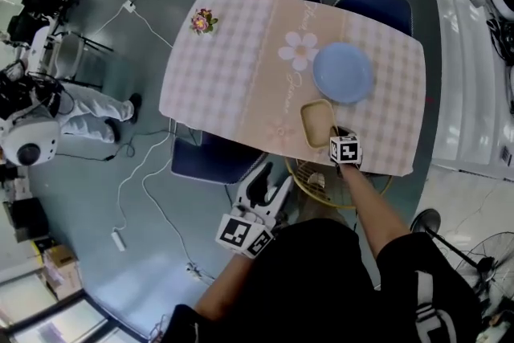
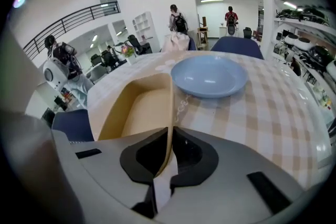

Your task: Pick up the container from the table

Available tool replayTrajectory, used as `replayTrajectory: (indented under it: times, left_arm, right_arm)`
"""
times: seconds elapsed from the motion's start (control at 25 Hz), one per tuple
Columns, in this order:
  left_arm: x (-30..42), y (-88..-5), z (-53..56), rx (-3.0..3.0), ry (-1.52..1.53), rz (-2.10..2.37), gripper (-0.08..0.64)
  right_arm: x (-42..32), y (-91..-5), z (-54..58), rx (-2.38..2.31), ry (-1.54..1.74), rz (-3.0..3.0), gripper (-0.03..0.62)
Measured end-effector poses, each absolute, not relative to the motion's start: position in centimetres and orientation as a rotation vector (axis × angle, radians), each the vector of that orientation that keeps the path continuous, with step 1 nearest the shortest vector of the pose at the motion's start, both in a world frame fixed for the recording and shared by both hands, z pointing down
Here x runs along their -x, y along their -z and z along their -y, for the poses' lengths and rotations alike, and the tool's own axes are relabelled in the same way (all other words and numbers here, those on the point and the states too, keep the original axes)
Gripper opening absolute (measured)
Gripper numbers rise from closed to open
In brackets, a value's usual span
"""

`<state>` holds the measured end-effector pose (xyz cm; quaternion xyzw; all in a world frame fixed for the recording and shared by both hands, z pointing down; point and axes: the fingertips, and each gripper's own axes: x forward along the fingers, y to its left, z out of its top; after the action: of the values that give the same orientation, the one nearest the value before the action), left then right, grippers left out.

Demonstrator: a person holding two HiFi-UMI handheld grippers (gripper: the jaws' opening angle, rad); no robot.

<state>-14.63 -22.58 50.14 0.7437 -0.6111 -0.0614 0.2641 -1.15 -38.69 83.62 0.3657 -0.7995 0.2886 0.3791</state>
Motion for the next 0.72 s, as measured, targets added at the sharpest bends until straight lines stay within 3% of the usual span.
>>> replayTrajectory:
  times: [0.24, 0.48, 0.72]
  left_arm:
    - [15.7, -47.2, 23.0, -2.119, 0.209, 1.655, 0.192]
    - [16.6, -45.7, 22.0, -2.206, 0.246, 1.650, 0.176]
    - [16.4, -42.1, 21.2, -2.274, 0.330, 1.620, 0.115]
  right_arm:
    - [2.0, -74.0, 38.3, -1.032, -0.720, 2.216, 0.003]
    - [2.1, -58.0, 36.6, -1.164, -0.647, 2.508, 0.002]
    - [-1.4, -47.7, 31.8, -1.309, -0.482, 2.599, 0.002]
